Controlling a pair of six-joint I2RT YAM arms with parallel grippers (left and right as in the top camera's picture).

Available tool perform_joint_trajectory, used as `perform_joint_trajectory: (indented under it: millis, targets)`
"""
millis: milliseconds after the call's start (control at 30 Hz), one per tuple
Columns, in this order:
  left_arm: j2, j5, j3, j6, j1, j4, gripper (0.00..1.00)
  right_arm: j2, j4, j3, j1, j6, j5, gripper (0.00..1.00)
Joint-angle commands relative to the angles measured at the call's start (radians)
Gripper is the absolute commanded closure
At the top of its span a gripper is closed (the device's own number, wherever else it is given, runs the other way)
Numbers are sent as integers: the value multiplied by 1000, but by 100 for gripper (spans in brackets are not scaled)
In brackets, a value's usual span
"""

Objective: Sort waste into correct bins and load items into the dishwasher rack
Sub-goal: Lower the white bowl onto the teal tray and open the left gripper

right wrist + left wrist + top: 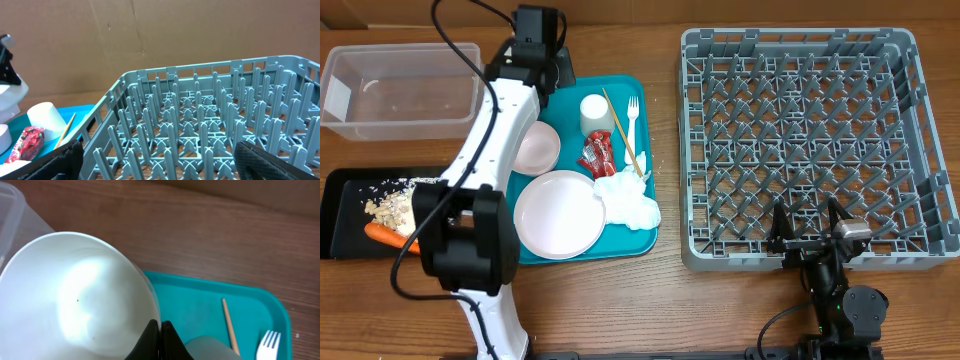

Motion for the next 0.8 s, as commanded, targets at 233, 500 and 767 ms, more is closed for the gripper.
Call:
perform_joint_trajectory:
  millis: [233, 500, 767]
  targets:
    - [83, 2, 14, -42, -5, -2, 96, -9, 4, -10, -4, -6, 9, 0]
    - [97, 5, 14, -47, -5, -3, 94, -9, 4, -10, -4, -7, 10, 0]
    - [97, 5, 14, -47, -5, -23, 80, -9, 4, -10, -4, -6, 10, 0]
